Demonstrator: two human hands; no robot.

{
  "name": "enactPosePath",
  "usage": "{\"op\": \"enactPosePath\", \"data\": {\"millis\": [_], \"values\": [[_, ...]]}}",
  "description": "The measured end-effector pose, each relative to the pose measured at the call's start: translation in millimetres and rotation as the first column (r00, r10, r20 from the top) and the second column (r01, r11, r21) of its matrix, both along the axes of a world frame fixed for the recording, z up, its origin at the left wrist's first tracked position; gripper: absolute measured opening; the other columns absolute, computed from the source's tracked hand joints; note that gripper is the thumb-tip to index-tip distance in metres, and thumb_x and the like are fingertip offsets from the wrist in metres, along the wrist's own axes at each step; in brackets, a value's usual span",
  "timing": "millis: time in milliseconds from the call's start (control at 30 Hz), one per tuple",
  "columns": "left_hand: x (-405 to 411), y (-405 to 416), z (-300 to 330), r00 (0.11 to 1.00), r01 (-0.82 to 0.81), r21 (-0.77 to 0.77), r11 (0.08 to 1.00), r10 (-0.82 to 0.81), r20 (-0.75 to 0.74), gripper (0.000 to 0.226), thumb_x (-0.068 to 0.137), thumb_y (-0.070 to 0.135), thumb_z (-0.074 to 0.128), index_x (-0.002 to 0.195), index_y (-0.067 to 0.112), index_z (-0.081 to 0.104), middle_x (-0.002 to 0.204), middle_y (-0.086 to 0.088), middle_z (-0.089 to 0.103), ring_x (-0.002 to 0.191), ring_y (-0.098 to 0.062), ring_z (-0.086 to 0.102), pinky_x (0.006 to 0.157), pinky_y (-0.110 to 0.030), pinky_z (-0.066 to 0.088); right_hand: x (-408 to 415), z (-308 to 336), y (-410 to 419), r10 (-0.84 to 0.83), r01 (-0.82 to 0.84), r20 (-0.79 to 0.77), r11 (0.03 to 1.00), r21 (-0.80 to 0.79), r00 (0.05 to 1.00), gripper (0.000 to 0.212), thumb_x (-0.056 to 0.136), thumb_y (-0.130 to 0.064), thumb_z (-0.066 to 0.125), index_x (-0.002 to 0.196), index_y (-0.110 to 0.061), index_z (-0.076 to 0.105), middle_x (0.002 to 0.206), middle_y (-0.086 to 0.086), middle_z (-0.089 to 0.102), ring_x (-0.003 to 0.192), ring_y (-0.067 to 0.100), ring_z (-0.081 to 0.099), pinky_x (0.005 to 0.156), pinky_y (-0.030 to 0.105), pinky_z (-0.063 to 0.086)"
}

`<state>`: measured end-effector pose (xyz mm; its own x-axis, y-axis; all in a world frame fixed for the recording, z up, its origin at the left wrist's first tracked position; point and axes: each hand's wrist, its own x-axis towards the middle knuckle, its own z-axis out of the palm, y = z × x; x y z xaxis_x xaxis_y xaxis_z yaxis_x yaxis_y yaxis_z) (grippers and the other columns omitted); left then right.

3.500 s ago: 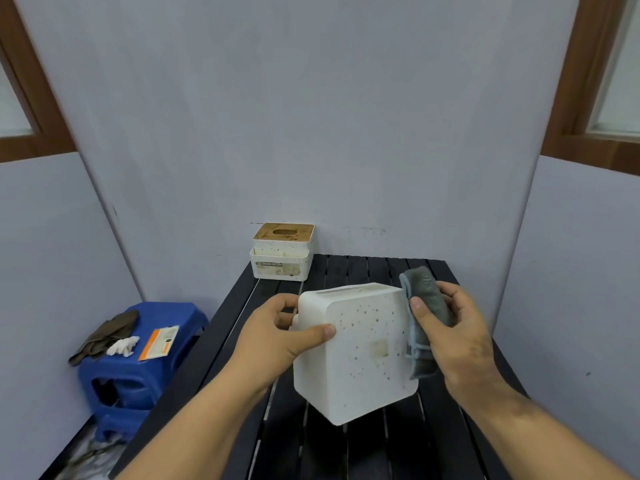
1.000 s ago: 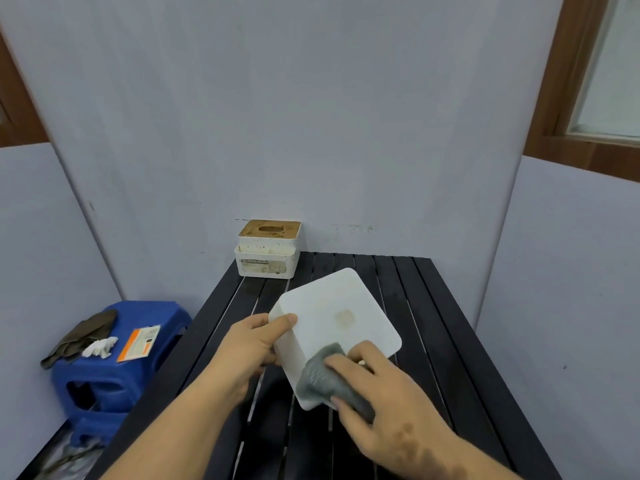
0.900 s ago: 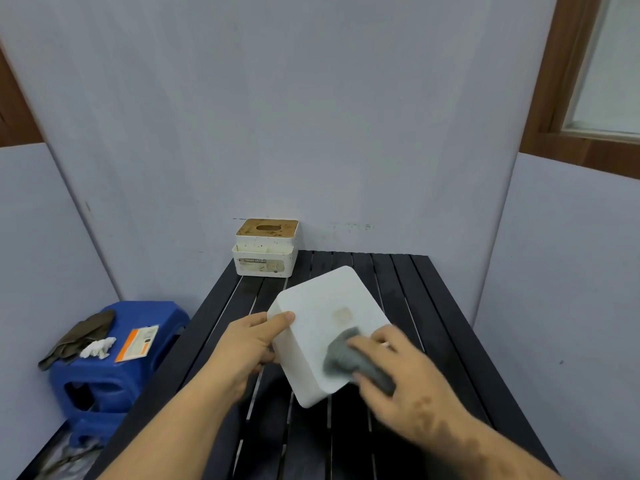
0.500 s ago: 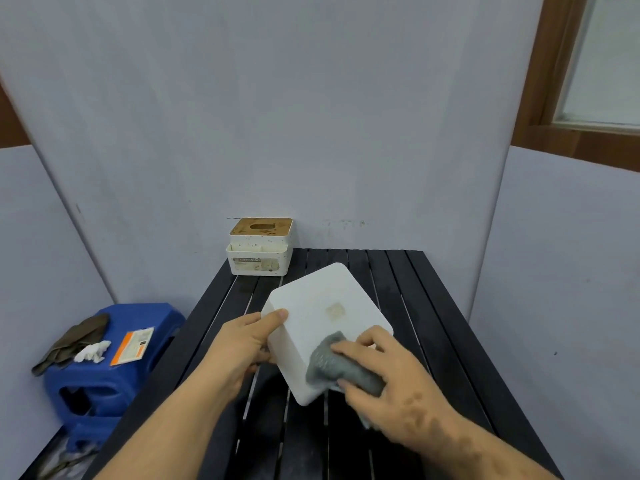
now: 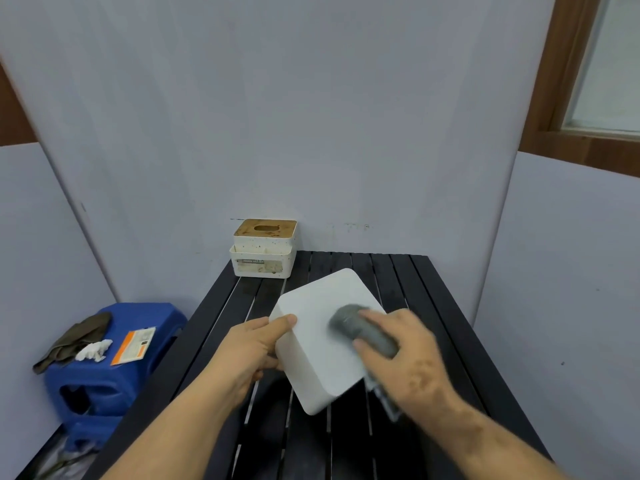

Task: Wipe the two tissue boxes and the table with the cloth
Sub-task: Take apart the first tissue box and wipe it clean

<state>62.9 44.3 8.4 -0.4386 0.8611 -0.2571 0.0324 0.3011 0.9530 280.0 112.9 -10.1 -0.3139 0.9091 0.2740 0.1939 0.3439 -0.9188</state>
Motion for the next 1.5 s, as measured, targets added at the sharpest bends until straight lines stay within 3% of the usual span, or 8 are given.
{"op": "enactPosePath", "data": {"millis": [167, 333, 500, 733, 867, 1033, 1133, 1500], "values": [[3.4, -2.4, -1.2, 1.000, 0.001, 0.029, 1.000, -0.001, -0.003, 0.030, 0.085, 0.049, 0.070, 0.101, 0.025, 0.076, 0.091, -0.002, 0.080, 0.072, -0.022, 0.073, 0.073, -0.038, 0.037, -10.3, 4.4, -4.4, -0.247, 0.180, 0.282, 0.953, 0.243, 0.927, 0.039, 0.093, -0.034, 0.065, 0.131, -0.036, 0.058, 0.103, -0.012, 0.042, 0.088, 0.003, 0.054, 0.075, 0.008, 0.041], [4.3, -3.4, 2.1, 1.000, 0.013, 0.031, 0.999, -0.013, 0.005, 0.030, 0.084, 0.050, 0.070, 0.100, 0.025, 0.076, 0.091, -0.002, 0.080, 0.070, -0.020, 0.072, 0.072, -0.037, 0.035, -29.5, 6.1, -7.4, -0.066, 0.028, 0.163, 0.973, 0.229, 0.984, 0.043, 0.084, -0.032, 0.076, 0.126, -0.037, 0.066, 0.101, -0.016, 0.050, 0.092, 0.001, 0.058, 0.089, 0.021, 0.051], [10.7, -6.9, 7.0, 0.999, 0.004, 0.077, 0.997, -0.007, 0.036, 0.022, 0.089, 0.035, 0.071, 0.101, 0.018, 0.076, 0.097, -0.005, 0.079, 0.068, -0.017, 0.069, 0.051, -0.018, 0.043, -23.6, 10.0, 12.4, -0.342, 0.308, 0.201, 0.934, 0.179, 0.918, 0.044, 0.091, -0.036, 0.067, 0.134, -0.034, 0.056, 0.105, -0.010, 0.043, 0.090, 0.007, 0.054, 0.080, 0.023, 0.047], [11.5, -7.3, 8.4, 0.999, -0.001, 0.118, 0.993, -0.003, 0.033, 0.016, 0.089, 0.024, 0.073, 0.100, 0.013, 0.077, 0.090, -0.007, 0.077, 0.058, -0.008, 0.066, 0.040, -0.009, 0.040, -51.7, 13.5, 7.6, -0.098, 0.009, 0.189, 0.905, 0.426, 0.977, 0.045, 0.092, -0.025, 0.066, 0.136, -0.031, 0.060, 0.106, -0.010, 0.042, 0.093, 0.002, 0.049, 0.087, 0.013, 0.041], [11.9, -9.0, 7.5, 0.999, -0.002, 0.117, 0.993, -0.002, 0.032, 0.017, 0.088, 0.026, 0.074, 0.101, 0.016, 0.077, 0.092, -0.002, 0.079, 0.062, -0.009, 0.068, 0.042, -0.009, 0.041, -39.6, 16.8, 31.3, -0.337, 0.289, 0.186, 0.925, 0.246, 0.923, 0.045, 0.094, -0.026, 0.063, 0.139, -0.030, 0.055, 0.108, -0.004, 0.041, 0.093, 0.015, 0.053, 0.087, 0.027, 0.046], [11.1, -8.1, 8.8, 1.000, 0.000, 0.136, 0.991, -0.004, 0.025, 0.014, 0.085, 0.025, 0.078, 0.095, 0.014, 0.077, 0.087, -0.005, 0.078, 0.062, -0.011, 0.068, 0.043, -0.011, 0.041, -60.5, 20.2, -10.4, -0.025, -0.123, 0.291, 0.870, 0.477, 0.956, 0.049, 0.089, -0.041, 0.056, 0.138, -0.037, 0.054, 0.107, -0.012, 0.042, 0.094, 0.011, 0.053, 0.085, 0.027, 0.047], [11.0, -8.6, 8.6, 1.000, 0.002, 0.120, 0.993, -0.004, 0.018, 0.018, 0.086, 0.027, 0.076, 0.099, 0.015, 0.076, 0.089, -0.001, 0.078, 0.062, -0.009, 0.067, 0.044, -0.010, 0.042, -45.7, 21.1, 20.9, -0.189, 0.053, 0.267, 0.894, 0.445, 0.945, 0.044, 0.090, -0.037, 0.062, 0.134, -0.040, 0.056, 0.106, -0.009, 0.046, 0.093, 0.017, 0.057, 0.085, 0.036, 0.050], [8.5, -13.2, 0.7, 1.000, -0.004, 0.092, 0.996, 0.005, -0.018, 0.043, 0.075, 0.035, 0.086, 0.105, 0.017, 0.062, 0.108, -0.007, 0.073, 0.095, -0.026, 0.073, 0.078, -0.036, 0.058, 13.4, 12.1, 9.0, -0.251, 0.172, 0.301, 0.949, 0.265, 0.920, 0.042, 0.090, -0.024, 0.069, 0.127, -0.031, 0.050, 0.107, -0.011, 0.042, 0.085, 0.000, 0.054, 0.067, 0.015, 0.041]]}}
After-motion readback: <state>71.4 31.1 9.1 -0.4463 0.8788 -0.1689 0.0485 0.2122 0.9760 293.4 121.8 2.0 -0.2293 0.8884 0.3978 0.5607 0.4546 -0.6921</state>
